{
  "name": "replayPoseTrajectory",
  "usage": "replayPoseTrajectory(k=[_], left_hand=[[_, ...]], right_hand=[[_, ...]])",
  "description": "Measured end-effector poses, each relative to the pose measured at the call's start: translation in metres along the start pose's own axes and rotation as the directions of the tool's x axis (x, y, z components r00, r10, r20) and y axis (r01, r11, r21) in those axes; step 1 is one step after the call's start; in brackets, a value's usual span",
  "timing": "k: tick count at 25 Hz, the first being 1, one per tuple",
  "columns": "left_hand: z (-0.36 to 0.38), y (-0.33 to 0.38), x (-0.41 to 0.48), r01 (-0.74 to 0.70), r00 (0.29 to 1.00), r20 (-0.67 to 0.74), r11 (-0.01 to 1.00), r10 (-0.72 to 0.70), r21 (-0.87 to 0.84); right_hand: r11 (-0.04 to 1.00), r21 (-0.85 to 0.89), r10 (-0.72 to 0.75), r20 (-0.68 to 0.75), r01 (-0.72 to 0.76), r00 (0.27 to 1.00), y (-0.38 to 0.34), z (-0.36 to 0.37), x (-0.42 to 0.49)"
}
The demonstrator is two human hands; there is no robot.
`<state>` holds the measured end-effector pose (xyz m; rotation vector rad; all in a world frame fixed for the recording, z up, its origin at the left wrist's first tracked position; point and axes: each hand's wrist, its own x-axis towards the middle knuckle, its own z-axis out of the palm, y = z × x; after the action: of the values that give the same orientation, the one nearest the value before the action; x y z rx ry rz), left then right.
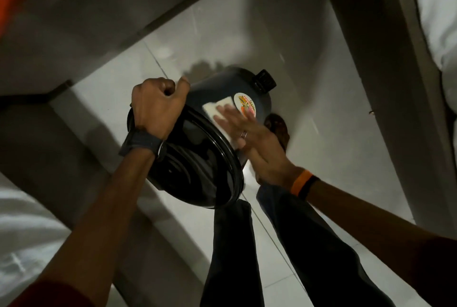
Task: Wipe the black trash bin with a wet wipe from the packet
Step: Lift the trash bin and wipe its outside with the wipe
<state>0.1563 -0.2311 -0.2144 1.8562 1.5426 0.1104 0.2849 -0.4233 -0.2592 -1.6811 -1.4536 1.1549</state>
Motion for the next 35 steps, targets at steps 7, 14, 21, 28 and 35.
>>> replayPoseTrajectory(k=[7,14,21,28,35], left_hand=[[0.0,-0.001,0.026,0.101,0.995,-0.011,0.993,-0.102,-0.055],[-0.015,-0.007,0.014,-0.346,0.921,-0.195,0.938,0.338,-0.01],[-0.003,0.026,-0.009,-0.687,0.724,0.154,0.685,0.672,0.242],[-0.018,0.023,0.02,-0.445,0.895,0.065,0.866,0.442,0.229],[-0.017,0.037,0.025,-0.403,0.914,0.049,0.894,0.402,0.195]], right_hand=[[0.979,0.032,0.204,-0.034,-0.203,0.978,0.007,-0.012,0.024],[0.771,0.207,0.623,-0.044,-0.603,0.781,0.031,-0.02,0.047],[0.968,0.165,0.203,-0.062,-0.191,0.977,-0.026,0.014,0.002],[0.747,0.316,0.645,-0.131,-0.585,0.753,0.035,0.007,0.041],[0.996,0.021,0.088,-0.175,-0.085,0.981,0.008,0.037,0.055]])
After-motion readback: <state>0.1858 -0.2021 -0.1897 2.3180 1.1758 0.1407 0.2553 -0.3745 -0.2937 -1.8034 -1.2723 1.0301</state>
